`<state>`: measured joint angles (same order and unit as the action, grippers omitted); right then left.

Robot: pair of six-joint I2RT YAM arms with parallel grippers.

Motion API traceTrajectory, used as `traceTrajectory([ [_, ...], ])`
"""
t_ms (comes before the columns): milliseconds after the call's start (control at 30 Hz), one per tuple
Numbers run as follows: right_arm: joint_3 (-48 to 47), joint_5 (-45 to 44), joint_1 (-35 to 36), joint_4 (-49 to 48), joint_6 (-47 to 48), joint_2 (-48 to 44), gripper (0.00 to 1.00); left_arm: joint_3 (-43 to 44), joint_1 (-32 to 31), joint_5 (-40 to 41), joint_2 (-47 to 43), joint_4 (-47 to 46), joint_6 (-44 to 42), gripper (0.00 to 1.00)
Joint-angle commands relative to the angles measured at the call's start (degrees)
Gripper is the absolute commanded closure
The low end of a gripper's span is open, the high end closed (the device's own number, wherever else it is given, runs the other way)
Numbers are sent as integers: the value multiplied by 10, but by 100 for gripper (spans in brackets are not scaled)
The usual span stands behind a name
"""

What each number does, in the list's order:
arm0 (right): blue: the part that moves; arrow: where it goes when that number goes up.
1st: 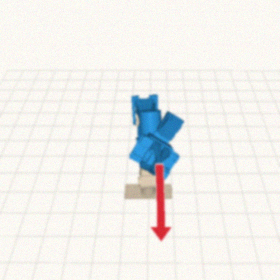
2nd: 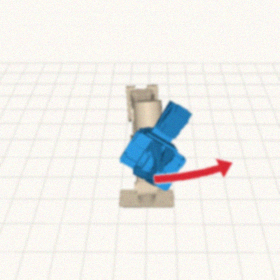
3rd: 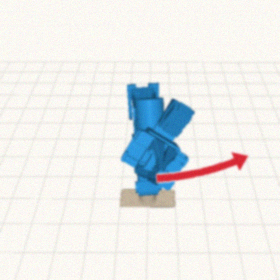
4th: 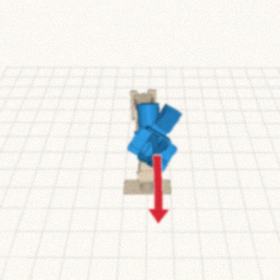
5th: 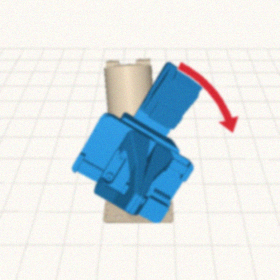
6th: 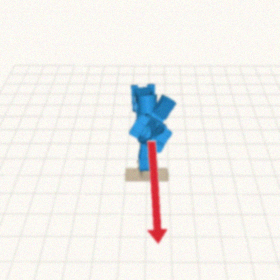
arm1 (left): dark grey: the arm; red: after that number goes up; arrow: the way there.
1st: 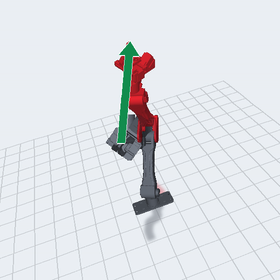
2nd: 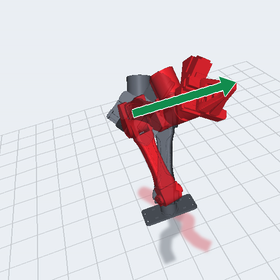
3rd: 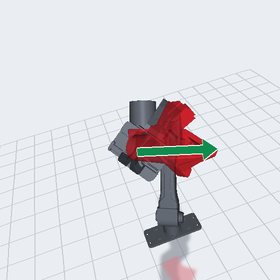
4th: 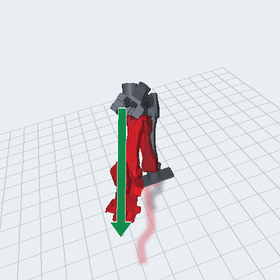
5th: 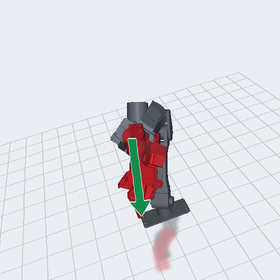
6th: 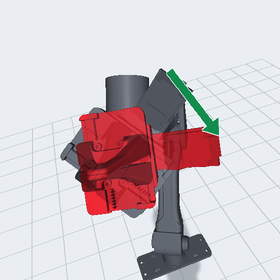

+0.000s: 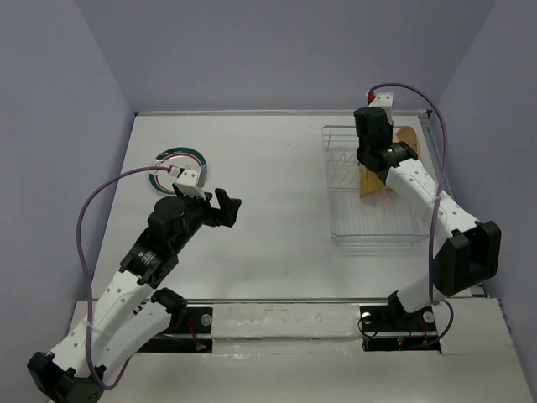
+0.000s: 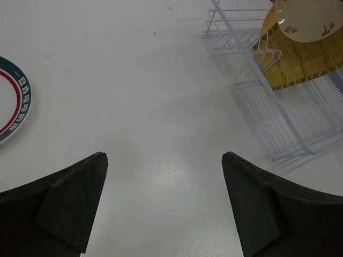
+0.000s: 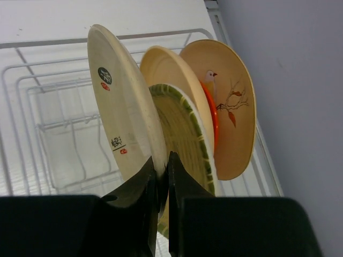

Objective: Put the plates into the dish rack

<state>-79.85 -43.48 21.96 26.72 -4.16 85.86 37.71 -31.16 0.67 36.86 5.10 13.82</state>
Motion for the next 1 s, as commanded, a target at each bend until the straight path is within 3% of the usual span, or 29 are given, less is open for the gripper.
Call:
traceTrajectory([
  [0,-36,-31,-19,-9,34,18,93,-4,5,2,-14,-11,-17,1],
  [600,-14,58,-31,-8,-18,90,93,-4,22,8,-2,-12,-13,1],
  [667,-16,69,-31,-8,-27,87,88,-2,29,8,2,-11,-11,1],
  [767,-21,104,-31,-8,-38,70,66,2,36,12,3,-15,-5,1],
  [800,-22,117,-31,-8,-41,63,54,2,40,14,1,-20,0,1],
  [900,-21,151,-31,-9,-49,37,40,8,59,12,14,-30,16,1],
  [967,-14,159,-24,-9,-52,24,36,14,72,1,30,-34,37,1],
])
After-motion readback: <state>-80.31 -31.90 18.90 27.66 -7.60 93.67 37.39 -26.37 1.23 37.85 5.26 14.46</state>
